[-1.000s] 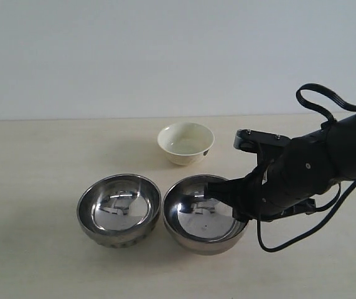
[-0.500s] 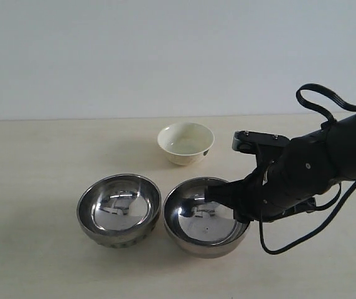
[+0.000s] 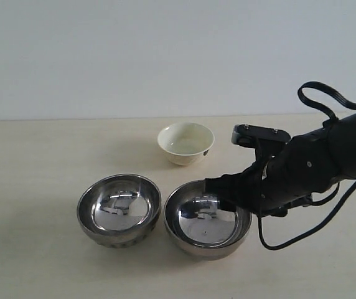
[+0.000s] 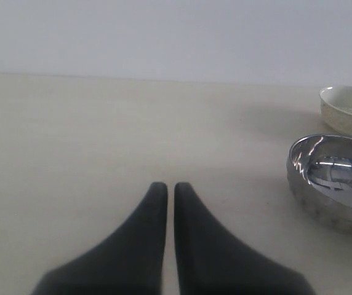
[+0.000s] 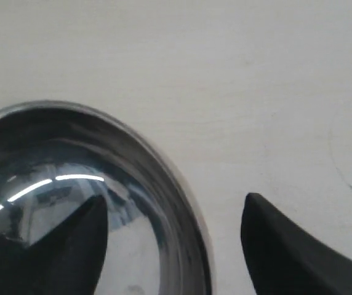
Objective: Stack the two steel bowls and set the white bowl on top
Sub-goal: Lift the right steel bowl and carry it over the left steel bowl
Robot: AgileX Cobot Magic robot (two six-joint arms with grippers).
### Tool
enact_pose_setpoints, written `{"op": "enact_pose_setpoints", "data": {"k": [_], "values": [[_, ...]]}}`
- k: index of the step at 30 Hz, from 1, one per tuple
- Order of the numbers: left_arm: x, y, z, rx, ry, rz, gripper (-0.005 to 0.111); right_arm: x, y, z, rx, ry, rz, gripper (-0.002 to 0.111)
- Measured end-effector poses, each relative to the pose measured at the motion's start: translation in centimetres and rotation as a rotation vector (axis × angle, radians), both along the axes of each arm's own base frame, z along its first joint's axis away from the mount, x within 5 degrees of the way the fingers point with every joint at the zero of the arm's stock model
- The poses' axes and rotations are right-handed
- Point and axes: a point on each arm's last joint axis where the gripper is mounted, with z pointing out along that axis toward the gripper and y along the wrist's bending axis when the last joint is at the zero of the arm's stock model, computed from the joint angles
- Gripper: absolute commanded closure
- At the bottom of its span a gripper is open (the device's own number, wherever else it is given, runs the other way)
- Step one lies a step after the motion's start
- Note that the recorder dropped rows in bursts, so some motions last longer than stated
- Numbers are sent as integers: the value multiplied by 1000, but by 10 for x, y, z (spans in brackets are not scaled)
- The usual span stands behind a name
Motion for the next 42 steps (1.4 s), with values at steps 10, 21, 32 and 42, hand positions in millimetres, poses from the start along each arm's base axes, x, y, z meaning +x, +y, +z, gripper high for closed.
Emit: {"op": "enact_pose_setpoints", "data": {"k": [10, 21, 32, 42], "values": [[0, 0, 0, 0, 0, 0, 103, -4, 0, 85, 89, -237, 51, 51], [0, 0, 0, 0, 0, 0, 103, -54, 86, 121, 111, -354, 423, 51], [0, 0, 0, 0, 0, 0, 103, -57, 167, 49, 0, -227, 615, 51], [0, 0, 0, 0, 0, 0, 103, -45, 187, 11, -49, -193, 648, 51]]}}
